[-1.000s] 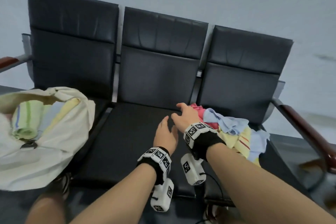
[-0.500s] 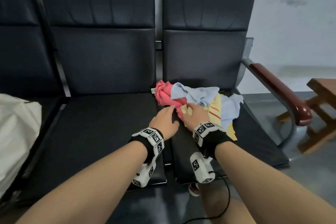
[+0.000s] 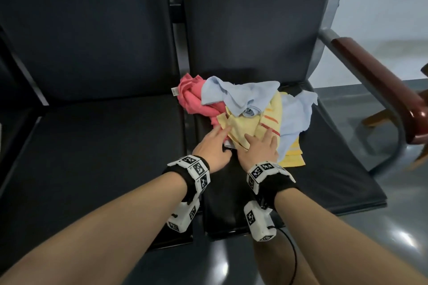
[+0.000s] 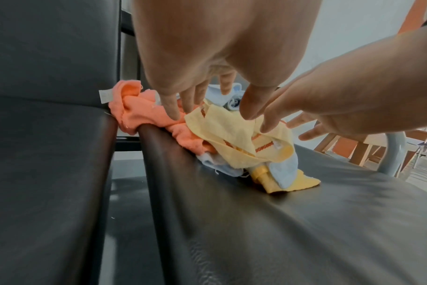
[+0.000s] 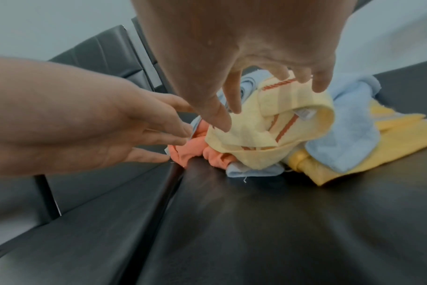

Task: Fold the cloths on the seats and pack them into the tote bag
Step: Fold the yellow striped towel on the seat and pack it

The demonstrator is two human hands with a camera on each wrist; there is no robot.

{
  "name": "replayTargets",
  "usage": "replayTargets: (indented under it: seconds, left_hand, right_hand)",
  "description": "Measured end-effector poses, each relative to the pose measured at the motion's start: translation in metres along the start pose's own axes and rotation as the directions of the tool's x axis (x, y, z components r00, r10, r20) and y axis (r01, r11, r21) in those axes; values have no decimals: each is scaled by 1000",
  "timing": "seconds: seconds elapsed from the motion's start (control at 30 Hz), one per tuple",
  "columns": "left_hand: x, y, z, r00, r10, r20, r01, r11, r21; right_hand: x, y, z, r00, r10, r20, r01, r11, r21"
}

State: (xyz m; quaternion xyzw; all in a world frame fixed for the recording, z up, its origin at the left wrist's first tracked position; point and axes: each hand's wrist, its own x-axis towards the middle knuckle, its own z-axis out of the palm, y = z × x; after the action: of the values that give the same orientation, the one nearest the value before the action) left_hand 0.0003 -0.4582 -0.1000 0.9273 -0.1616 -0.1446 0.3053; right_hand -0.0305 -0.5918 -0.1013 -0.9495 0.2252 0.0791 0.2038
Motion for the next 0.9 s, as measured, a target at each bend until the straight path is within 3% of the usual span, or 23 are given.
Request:
replayTargets:
  seconds: [0.17,0.3,0.43,0.73,0.9]
  left_hand:
    - [3,-3,19,997,-2,81,3,1000,-8]
    - [-2,-7,18,993,-43,106,42,999,18]
    - [-8,-12,11,992,-70,108,68,998,18]
    - [-32,-2,-37,996,-84,36,84,996,12]
    - [-60,10,-78,998,-29,-49,30,1000,11]
  right_hand:
    - [5,12,15,999,-43,28,44,999,-33]
    - [4,12,10,995,6,-100,-13,997,-78]
    - [13,11,-5,999,48,-14,-49,997,-57]
    - [-14,-22,-54,977,-158,-140,167,985,52]
    - [-40,-62,-97,919,-288,-269,325,940,106]
